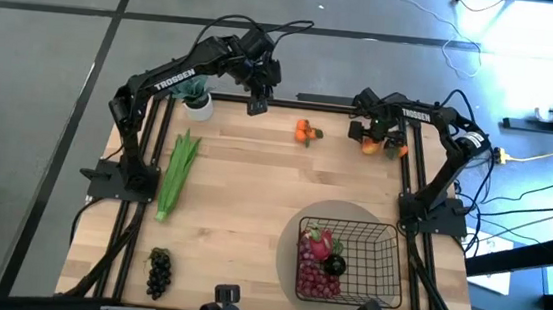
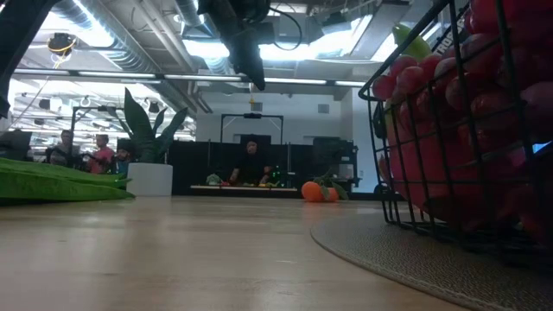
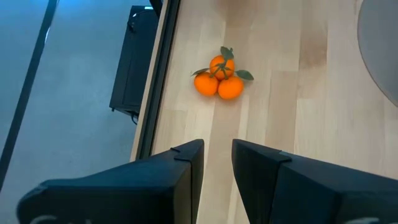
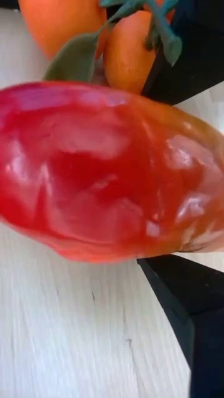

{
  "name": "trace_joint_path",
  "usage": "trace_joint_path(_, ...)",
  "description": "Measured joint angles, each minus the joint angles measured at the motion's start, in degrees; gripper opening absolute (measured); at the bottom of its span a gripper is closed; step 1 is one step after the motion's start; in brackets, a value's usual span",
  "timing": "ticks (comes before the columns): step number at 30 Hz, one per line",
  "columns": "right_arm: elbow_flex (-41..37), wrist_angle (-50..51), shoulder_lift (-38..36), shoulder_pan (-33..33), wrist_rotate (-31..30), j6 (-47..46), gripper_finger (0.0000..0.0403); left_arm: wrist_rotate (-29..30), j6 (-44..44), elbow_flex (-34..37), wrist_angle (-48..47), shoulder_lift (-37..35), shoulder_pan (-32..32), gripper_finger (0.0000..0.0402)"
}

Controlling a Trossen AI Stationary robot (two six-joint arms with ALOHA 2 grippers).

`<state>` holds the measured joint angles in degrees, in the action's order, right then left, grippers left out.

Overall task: Build produce basket
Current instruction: Put the red mango into the black wire basket

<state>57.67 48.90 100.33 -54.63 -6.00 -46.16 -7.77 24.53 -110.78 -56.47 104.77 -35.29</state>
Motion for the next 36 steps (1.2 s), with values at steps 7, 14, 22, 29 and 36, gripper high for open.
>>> trace_joint_path(7,0.02,-3.46,0.0,0.0,0.0,0.07,0.0375,0.02,0.09,0.0,0.89,0.0,0.0,0.0071)
trace_joint_path(14,0.02,-4.13,0.0,0.0,-0.02,-0.34,0.0372,0.01,1.53,0.0,0.89,0.0,0.01,0.0071)
trace_joint_path(22,0.02,-4.88,0.0,0.04,-0.04,-0.92,0.0292,0.01,1.55,0.0,0.87,0.0,0.01,0.0071)
trace_joint_path(29,0.11,-5.29,-0.04,0.08,-0.07,0.51,0.0234,0.0,1.57,0.0,0.87,0.0,0.02,0.0071)
trace_joint_path(36,2.13,-4.57,0.0,2.62,1.54,5.81,0.0234,0.0,1.57,0.0,0.83,0.0,0.0,0.0071)
